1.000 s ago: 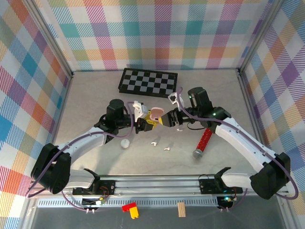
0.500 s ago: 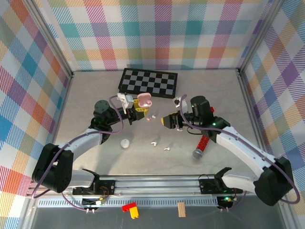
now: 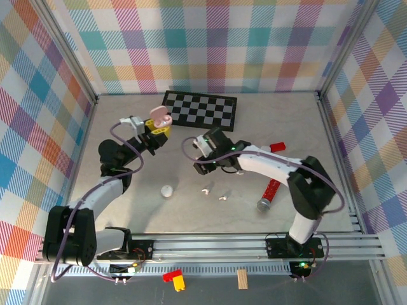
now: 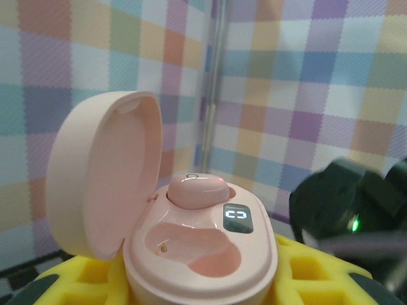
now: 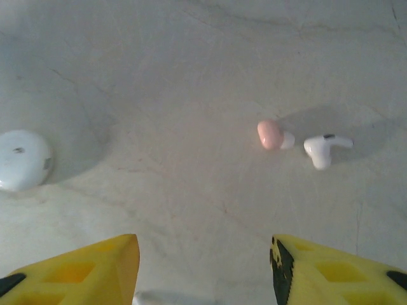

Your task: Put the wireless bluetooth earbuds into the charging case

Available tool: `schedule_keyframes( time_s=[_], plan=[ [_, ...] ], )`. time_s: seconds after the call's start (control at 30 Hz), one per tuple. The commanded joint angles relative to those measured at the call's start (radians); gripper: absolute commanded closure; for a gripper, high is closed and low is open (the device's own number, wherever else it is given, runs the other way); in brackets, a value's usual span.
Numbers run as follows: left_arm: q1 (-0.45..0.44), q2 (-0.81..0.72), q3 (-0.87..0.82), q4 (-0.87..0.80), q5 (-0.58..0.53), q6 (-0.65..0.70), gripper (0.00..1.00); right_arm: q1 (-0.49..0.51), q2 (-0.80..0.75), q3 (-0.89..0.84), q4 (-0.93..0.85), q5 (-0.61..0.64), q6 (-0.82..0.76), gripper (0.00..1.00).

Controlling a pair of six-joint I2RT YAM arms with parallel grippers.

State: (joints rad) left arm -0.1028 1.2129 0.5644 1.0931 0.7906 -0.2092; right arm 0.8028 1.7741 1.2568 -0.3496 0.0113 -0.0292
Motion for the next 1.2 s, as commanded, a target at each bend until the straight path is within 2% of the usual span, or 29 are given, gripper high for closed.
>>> schedule_keyframes(
  time_s=[0.0, 0.1, 0.3, 0.67, 1.17],
  plan=[
    [0.033, -0.072, -0.011, -0.039, -0.029, 0.032, 0.66, 0.04, 0.113, 0.116, -0.101, 0.186, -0.132, 0.44],
    [0.046, -0.105, -0.008, -0.093, -0.035, 0.053, 0.66, 0.065, 0.219, 0.223, -0.151, 0.276, -0.155, 0.46],
    [0.051, -0.154, -0.008, -0.154, -0.039, 0.072, 0.66, 0.067, 0.365, 0.413, -0.27, 0.355, -0.139, 0.5],
    [0.051, -0.184, -0.006, -0.199, -0.04, 0.096, 0.66, 0.067, 0.51, 0.649, -0.434, 0.37, -0.132, 0.6],
    [0.051, -0.199, 0.002, -0.207, -0.014, 0.094, 0.66, 0.062, 0.585, 0.74, -0.493, 0.389, -0.142, 0.66]
  ],
)
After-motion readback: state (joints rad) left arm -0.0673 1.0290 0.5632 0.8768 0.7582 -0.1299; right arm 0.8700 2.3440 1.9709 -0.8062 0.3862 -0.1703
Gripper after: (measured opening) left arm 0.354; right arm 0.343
